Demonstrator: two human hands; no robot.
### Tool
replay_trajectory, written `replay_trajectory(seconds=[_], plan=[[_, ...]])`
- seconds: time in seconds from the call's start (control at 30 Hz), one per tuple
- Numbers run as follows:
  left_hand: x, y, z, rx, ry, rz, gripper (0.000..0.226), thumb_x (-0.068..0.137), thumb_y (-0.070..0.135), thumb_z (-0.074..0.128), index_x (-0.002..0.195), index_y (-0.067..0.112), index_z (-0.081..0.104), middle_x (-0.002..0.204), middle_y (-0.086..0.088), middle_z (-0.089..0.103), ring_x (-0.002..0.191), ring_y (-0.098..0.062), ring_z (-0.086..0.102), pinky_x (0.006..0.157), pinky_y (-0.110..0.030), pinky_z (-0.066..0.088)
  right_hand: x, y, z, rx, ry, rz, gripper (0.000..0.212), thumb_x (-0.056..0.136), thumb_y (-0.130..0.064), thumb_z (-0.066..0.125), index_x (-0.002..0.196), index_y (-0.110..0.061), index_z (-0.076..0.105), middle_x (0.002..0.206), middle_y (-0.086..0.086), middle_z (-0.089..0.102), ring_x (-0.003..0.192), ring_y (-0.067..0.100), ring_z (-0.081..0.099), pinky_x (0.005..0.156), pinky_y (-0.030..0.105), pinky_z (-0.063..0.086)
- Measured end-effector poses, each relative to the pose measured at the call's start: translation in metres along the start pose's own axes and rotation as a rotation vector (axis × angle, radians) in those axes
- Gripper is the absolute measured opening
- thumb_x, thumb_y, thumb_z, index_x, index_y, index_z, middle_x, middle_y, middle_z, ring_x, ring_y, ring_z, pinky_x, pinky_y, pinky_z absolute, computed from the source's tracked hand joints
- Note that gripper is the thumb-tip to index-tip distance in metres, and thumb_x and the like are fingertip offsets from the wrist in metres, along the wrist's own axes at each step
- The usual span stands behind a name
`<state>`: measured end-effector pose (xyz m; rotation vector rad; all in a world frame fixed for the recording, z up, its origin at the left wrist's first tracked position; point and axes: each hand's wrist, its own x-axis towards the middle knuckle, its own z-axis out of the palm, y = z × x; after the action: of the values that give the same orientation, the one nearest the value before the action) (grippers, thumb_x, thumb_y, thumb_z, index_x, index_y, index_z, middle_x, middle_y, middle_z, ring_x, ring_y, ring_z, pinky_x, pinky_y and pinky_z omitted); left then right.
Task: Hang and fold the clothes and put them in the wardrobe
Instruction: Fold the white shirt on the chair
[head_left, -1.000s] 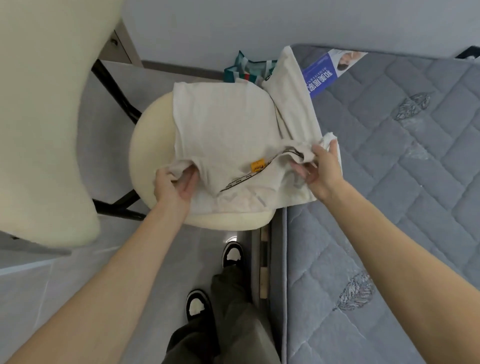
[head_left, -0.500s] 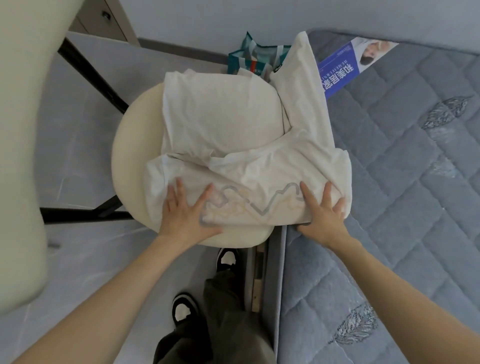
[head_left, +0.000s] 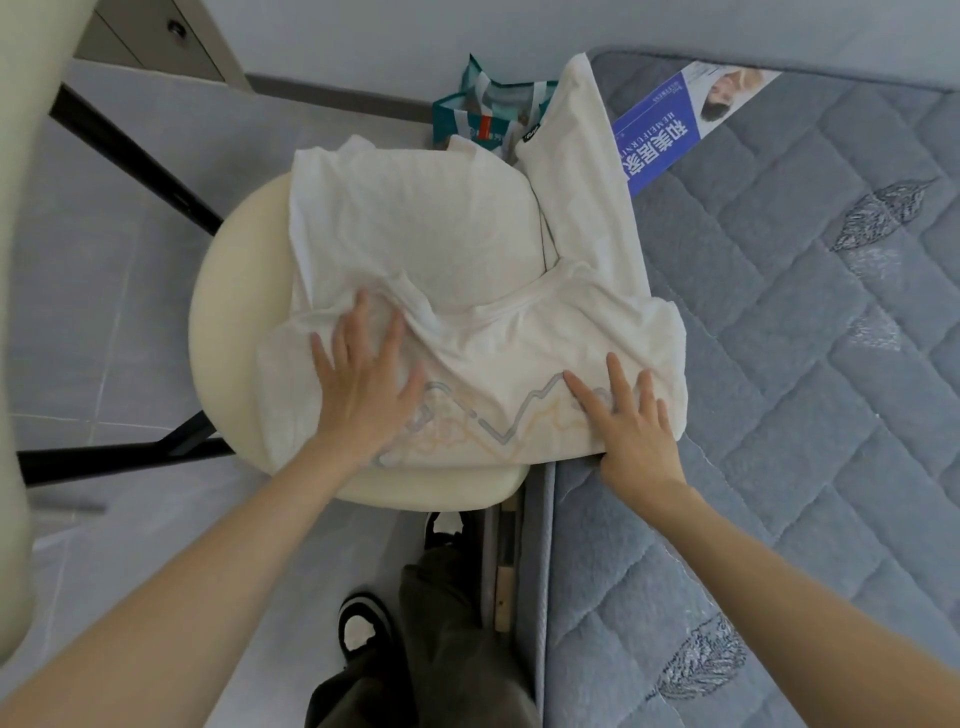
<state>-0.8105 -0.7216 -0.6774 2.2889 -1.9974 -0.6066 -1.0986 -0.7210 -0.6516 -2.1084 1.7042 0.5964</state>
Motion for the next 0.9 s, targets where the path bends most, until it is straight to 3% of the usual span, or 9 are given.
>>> replay_trajectory(seconds=[0.07,0.17,0.27,0.33,0.4,0.53,0.73,0.83,0.9], plan=[[-0.032,-0.006,0.014,0.068,-0.123,0.181,0.085,0.084,0.067,0.044,0.151,0.036,0.003,0.158,-0.013,-0.013,0.144,-0.035,-0.003,0.111,-0.064,-0.003,-0.004,0.009,0.004,-0.003,0.032,-0.022,0.100,0.087,0.002,0.052,0.148,-0.045,-0.013,0.159,0.002,-0.019,0.145,0.038,-0.007,0.118,0.050,0.011],[-0.059,-0.026,0.025,0.240,-0.244,0.180,0.099,0.076,0.075,0.047,0.149,0.034,-0.005,0.156,-0.016,-0.018,0.144,-0.041,-0.013,0.110,-0.067,0.002,-0.007,0.020,0.005,-0.043,0.025,-0.061,0.093,0.091,-0.014,0.055,0.149,-0.039,-0.013,0.160,0.002,-0.015,0.147,0.034,-0.005,0.119,0.049,0.008],[-0.062,-0.032,0.019,0.246,-0.227,0.176,0.088,0.087,0.044,0.060,0.149,0.030,-0.001,0.157,-0.021,-0.009,0.143,-0.045,-0.005,0.112,-0.064,0.010,-0.010,0.022,-0.002,0.049,0.050,-0.072,0.080,0.090,-0.002,0.047,0.153,-0.031,0.007,0.161,0.005,0.004,0.147,0.032,0.006,0.119,0.045,0.012],[-0.058,-0.035,0.011,0.345,-0.281,0.180,0.083,0.095,0.013,0.049,0.148,0.029,-0.012,0.157,-0.021,-0.013,0.144,-0.043,-0.003,0.115,-0.055,0.014,-0.014,0.021,-0.011,0.130,0.133,-0.084,0.073,0.085,0.007,0.049,0.149,-0.022,0.032,0.156,0.009,0.026,0.143,0.034,0.023,0.117,0.043,0.021],[-0.057,-0.035,-0.005,0.435,-0.350,0.143,0.082,0.096,0.004,0.039,0.148,0.029,-0.019,0.158,-0.015,-0.012,0.146,-0.037,0.001,0.116,-0.045,0.017,-0.019,0.018,-0.021,0.151,0.263,-0.120,0.062,0.079,0.014,0.056,0.134,-0.013,0.056,0.140,0.014,0.051,0.130,0.038,0.044,0.108,0.045,0.035],[-0.066,-0.029,-0.045,0.496,-0.340,0.103,0.076,0.097,0.013,0.044,0.150,0.034,-0.006,0.160,-0.006,0.002,0.145,-0.030,0.011,0.114,-0.040,0.022,-0.036,0.006,-0.050,0.088,0.431,-0.149,0.041,0.067,0.010,0.070,0.103,-0.010,0.073,0.097,0.012,0.073,0.092,0.035,0.066,0.082,0.039,0.049],[-0.128,-0.014,-0.088,0.450,-0.429,0.045,0.055,0.100,0.019,0.034,0.149,0.038,0.017,0.155,-0.005,0.025,0.136,-0.028,0.032,0.102,-0.037,0.033,-0.096,-0.021,-0.075,-0.170,0.073,0.057,0.026,0.090,-0.011,0.050,0.106,-0.027,0.063,0.092,-0.002,0.066,0.086,0.020,0.061,0.067,0.026,0.034],[-0.165,-0.010,-0.107,0.297,-0.452,0.048,0.035,0.098,0.018,0.037,0.125,0.030,0.056,0.124,0.000,0.058,0.107,-0.019,0.056,0.082,-0.029,0.043,-0.142,-0.030,-0.074,-0.227,-0.003,0.127,0.026,0.085,-0.001,0.050,0.092,-0.024,0.060,0.082,-0.003,0.055,0.079,0.019,0.057,0.060,0.026,0.031],[-0.174,-0.006,-0.129,0.315,-0.399,0.061,0.023,0.093,0.015,0.044,0.100,0.023,0.064,0.104,0.001,0.064,0.091,-0.018,0.059,0.065,-0.027,0.037,-0.168,-0.030,-0.081,-0.221,0.043,0.145,0.028,0.084,0.000,0.051,0.095,-0.024,0.061,0.089,-0.001,0.061,0.086,0.021,0.062,0.064,0.027,0.032]])
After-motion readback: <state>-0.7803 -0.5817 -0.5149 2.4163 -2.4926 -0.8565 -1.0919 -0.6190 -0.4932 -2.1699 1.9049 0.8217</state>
